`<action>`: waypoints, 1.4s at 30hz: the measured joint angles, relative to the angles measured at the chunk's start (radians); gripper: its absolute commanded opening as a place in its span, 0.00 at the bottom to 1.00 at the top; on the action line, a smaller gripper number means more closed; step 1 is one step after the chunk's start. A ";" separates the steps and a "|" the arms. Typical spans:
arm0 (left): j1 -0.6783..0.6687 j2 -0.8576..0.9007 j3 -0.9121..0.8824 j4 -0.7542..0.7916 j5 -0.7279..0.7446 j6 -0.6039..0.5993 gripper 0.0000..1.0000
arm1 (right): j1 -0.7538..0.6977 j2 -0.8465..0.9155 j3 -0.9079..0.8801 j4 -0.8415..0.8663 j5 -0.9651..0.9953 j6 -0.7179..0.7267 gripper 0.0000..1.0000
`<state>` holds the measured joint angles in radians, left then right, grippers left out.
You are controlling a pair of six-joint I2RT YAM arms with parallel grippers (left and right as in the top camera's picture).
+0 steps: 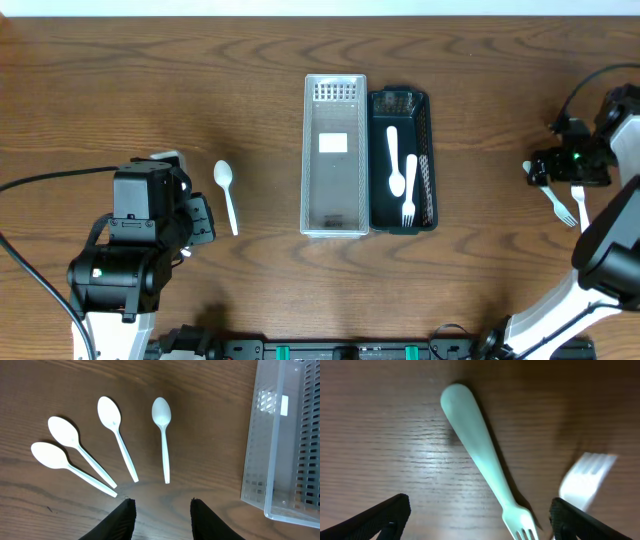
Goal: Pack container
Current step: 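Grasp the white knife with the right gripper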
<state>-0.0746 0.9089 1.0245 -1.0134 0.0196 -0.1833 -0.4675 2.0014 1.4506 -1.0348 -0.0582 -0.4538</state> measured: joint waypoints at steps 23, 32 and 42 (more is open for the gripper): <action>0.000 0.000 0.000 0.000 0.000 0.000 0.39 | 0.000 0.036 -0.100 0.072 0.100 0.000 0.82; 0.000 0.000 0.000 0.000 0.000 0.000 0.39 | 0.000 0.036 -0.104 0.075 0.122 -0.005 0.56; 0.000 0.000 0.000 0.000 0.000 0.000 0.39 | 0.000 0.036 -0.104 0.077 0.124 -0.005 0.36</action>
<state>-0.0746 0.9089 1.0245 -1.0134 0.0196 -0.1833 -0.4675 2.0377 1.3464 -0.9581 0.0658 -0.4587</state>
